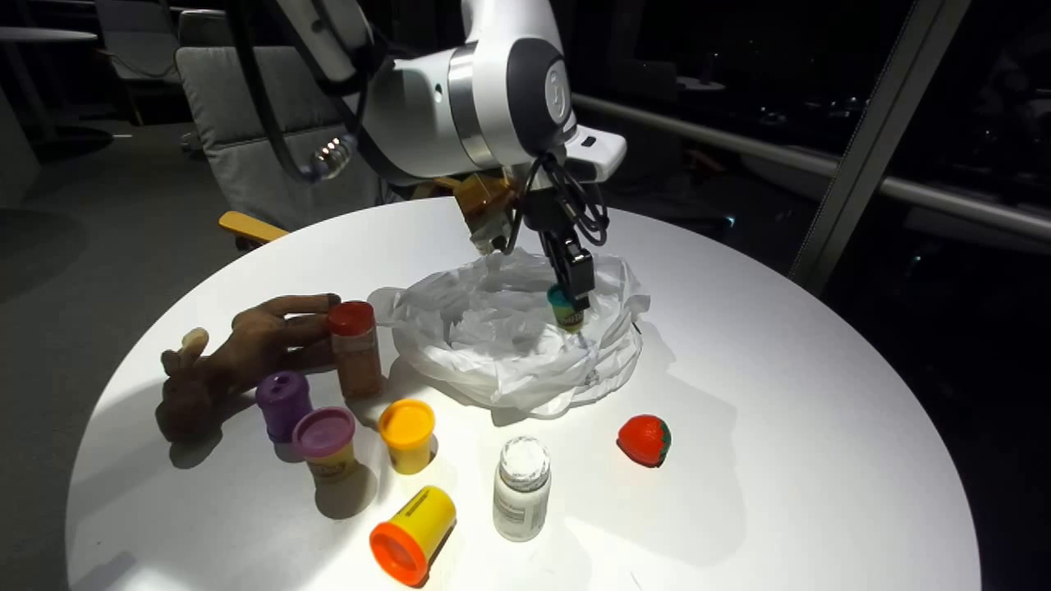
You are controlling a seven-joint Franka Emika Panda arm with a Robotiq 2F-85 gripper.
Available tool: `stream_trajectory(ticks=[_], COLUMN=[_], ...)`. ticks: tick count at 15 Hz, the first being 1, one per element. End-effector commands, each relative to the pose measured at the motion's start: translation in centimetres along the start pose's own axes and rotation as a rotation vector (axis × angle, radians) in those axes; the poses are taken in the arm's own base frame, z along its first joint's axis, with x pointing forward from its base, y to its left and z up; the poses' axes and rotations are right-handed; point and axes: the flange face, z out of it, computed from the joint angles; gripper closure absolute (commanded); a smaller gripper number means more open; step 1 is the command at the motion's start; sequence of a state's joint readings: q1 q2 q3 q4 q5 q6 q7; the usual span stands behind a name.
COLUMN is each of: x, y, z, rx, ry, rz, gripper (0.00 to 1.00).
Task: Put the contents on the table into the plastic bag.
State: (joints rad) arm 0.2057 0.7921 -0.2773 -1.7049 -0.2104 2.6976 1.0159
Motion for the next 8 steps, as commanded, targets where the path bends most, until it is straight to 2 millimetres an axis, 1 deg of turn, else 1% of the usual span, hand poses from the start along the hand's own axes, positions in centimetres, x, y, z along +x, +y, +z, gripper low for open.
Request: stream_trajectory(ticks=[1, 2, 3, 4, 5, 6, 7, 8], x=[0.6, 0.7, 1.0, 1.3, 1.5, 1.8, 1.8, 1.9], y=[-1.5, -1.4, -1.3, -0.8, -0.3, 0.3, 1.1, 1.8], z=[1.8, 1.7, 1.1, -0.3, -1.7, -3.1, -5.2, -6.7], rx=[-0.002, -0.003, -0.002, 0.011, 0.029, 0.043, 0.063, 0.081], ry=[0.023, 0.018, 0.021, 0.022, 0.018, 0.021, 0.025, 0.024], rz=[0.028, 0.035, 0.037, 0.046, 0.056, 0.066, 0.076, 0.083], gripper=[0.38, 0.21, 0.16, 0.07, 0.01, 0.0, 0.0, 0.0])
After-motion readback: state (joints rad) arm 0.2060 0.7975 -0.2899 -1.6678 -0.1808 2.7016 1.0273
